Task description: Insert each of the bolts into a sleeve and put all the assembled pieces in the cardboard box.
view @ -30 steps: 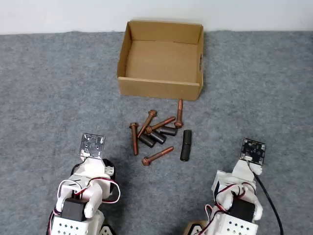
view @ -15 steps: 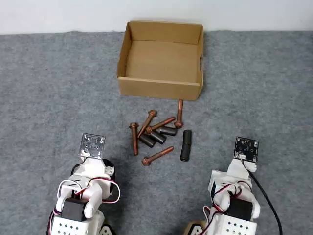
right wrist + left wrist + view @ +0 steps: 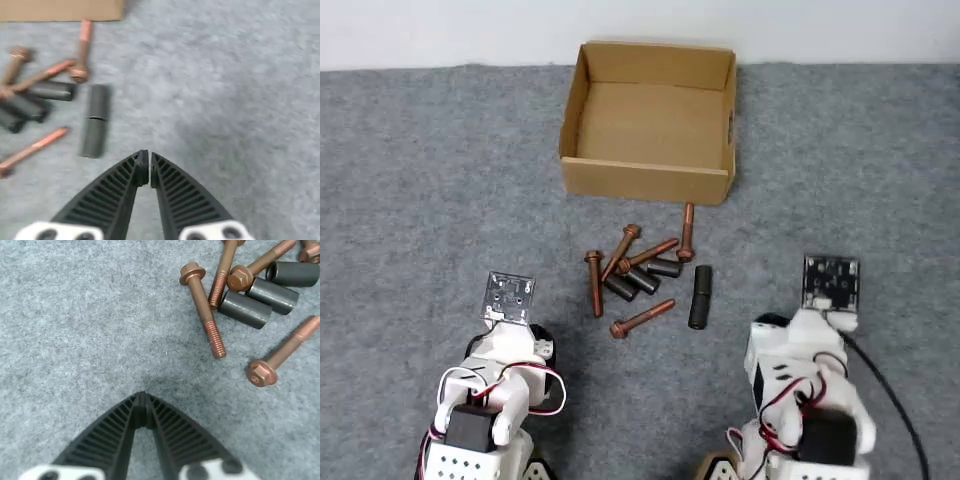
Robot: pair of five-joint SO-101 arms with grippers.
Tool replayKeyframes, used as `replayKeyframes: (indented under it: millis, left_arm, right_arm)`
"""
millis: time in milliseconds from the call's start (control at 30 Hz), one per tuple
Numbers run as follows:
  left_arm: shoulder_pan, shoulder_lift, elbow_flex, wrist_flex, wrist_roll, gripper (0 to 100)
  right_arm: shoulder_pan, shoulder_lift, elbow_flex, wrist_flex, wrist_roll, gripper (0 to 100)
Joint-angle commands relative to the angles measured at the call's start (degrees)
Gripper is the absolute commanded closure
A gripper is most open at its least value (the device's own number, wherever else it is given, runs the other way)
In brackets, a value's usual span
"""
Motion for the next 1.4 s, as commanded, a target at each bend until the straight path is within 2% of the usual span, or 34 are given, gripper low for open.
replayKeyframes:
  millis: [0,300,433,533,600,733,800,967,1367]
  left_arm:
    - [-0.4,0.0,-1.2,0.2,-0.1,99]
    - [-0.4,0.0,-1.2,0.2,-0.1,99]
    - [-0.4,0.0,-1.2,0.2,-0.1,99]
    - [-0.4,0.0,-1.2,0.2,-0.1,99]
    - [-0.4,0.0,-1.2,0.2,-0.1,99]
    - [-0.4,0.0,-1.2,0.2,-0.1,99]
    - [-0.4,0.0,-1.2,0.2,-0.1,99]
    - [-0.4,0.0,-1.2,0.2,-0.1,99]
    - [-0.4,0.0,-1.2,0.2,-0.1,99]
  right_arm:
    - [-5.6,16.0,-14.1,0.7,-5.0,99.1]
    - [-10.1,57.6,-36.7,0.2,-4.2,99.0]
    - [-10.1,71.6,-45.7,0.1,-4.8,99.0]
    - [-10.1,80.0,-52.0,0.7,-8.8,98.7]
    - [-10.2,84.8,-55.2,0.7,-9.3,95.5]
    - [-11.7,91.9,-59.3,0.7,-9.4,83.4]
    - [-13.2,93.9,-59.9,0.3,-9.4,80.9]
    - [-16.0,96.7,-60.0,-3.0,-9.4,80.8]
    - [-16.6,105.5,-60.0,-9.2,-9.3,80.8]
